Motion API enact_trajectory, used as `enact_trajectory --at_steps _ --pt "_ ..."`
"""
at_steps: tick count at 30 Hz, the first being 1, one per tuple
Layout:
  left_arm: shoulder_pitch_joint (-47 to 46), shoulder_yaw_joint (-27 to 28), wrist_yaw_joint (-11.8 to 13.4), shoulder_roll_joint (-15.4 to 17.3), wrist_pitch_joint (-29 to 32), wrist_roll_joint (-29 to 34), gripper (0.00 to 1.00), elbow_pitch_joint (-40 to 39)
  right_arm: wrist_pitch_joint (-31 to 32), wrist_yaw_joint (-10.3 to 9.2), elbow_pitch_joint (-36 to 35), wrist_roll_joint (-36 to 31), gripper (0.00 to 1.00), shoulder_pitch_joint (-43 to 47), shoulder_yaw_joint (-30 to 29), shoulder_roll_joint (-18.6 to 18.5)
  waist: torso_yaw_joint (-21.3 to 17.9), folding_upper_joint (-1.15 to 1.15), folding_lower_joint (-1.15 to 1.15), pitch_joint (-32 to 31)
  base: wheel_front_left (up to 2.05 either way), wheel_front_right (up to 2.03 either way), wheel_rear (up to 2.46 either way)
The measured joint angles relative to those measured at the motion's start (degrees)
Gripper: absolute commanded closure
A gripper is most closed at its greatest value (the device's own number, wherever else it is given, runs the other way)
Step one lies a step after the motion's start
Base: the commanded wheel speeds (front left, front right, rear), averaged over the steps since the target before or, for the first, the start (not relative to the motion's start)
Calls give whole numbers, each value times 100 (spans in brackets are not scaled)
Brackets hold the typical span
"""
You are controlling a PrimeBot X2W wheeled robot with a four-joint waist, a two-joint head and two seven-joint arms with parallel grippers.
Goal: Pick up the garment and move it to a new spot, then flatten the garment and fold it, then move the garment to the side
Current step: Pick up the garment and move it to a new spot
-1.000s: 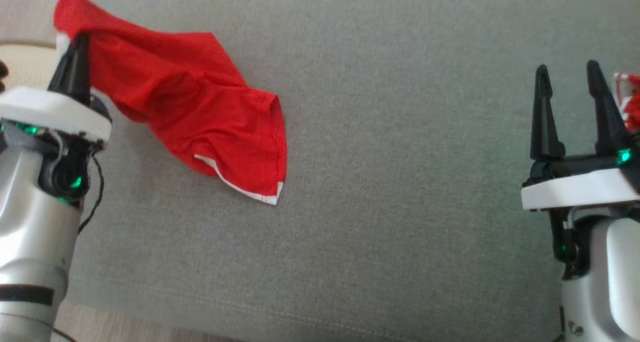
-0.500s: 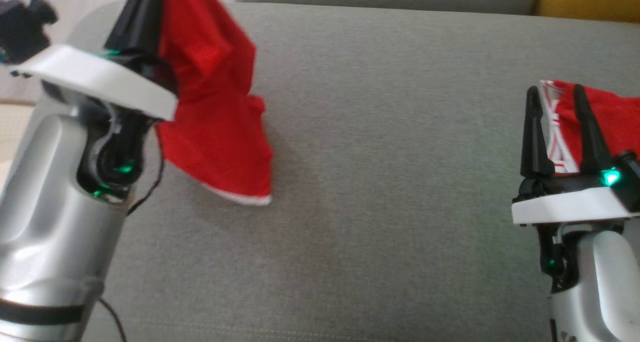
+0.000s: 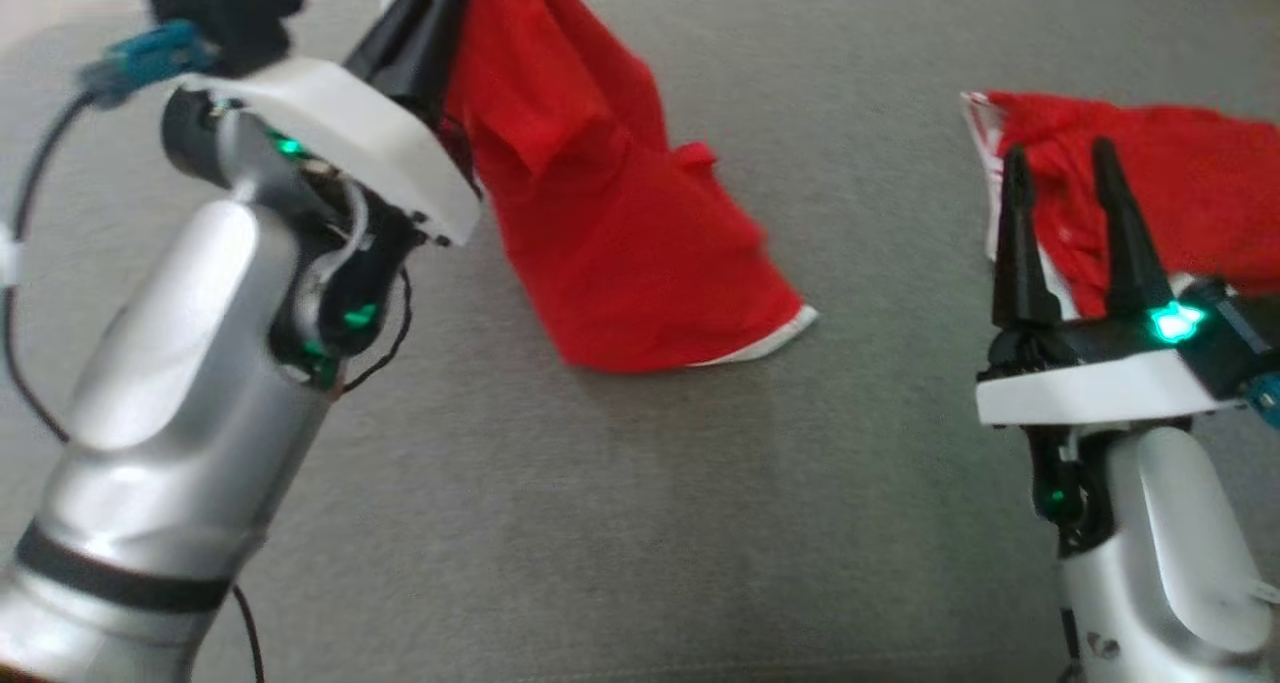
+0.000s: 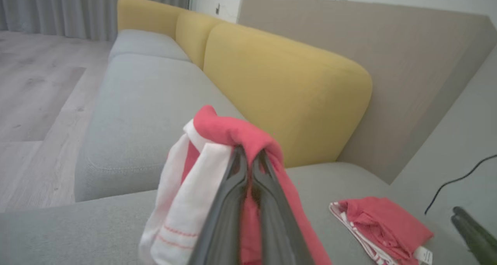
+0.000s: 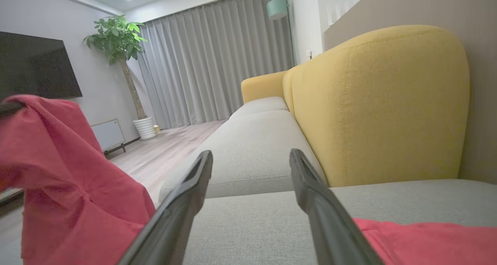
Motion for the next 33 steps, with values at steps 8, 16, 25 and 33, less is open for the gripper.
enact_trajectory --at_steps 8,16,25,33 --pt "-1018 -234 -250 -370 -271 433 100 1405 -168 0 97 278 0 -373 415 -4 -742 0 0 363 0 0 0" --pt "-1640 -347 -806 -778 -797 447 0 2827 -244 0 250 419 0 -501 497 -4 -1240 0 1 782 0 0 0" --pt "-1512 -134 -1079 -570 -1527 377 0 3227 -245 0 318 93 0 -537 309 -9 -725 0 0 667 0 0 0" --pt "-303 193 -1212 -68 -1919 345 0 2896 -194 0 435 -275 0 -345 141 -8 -113 0 0 242 0 0 0"
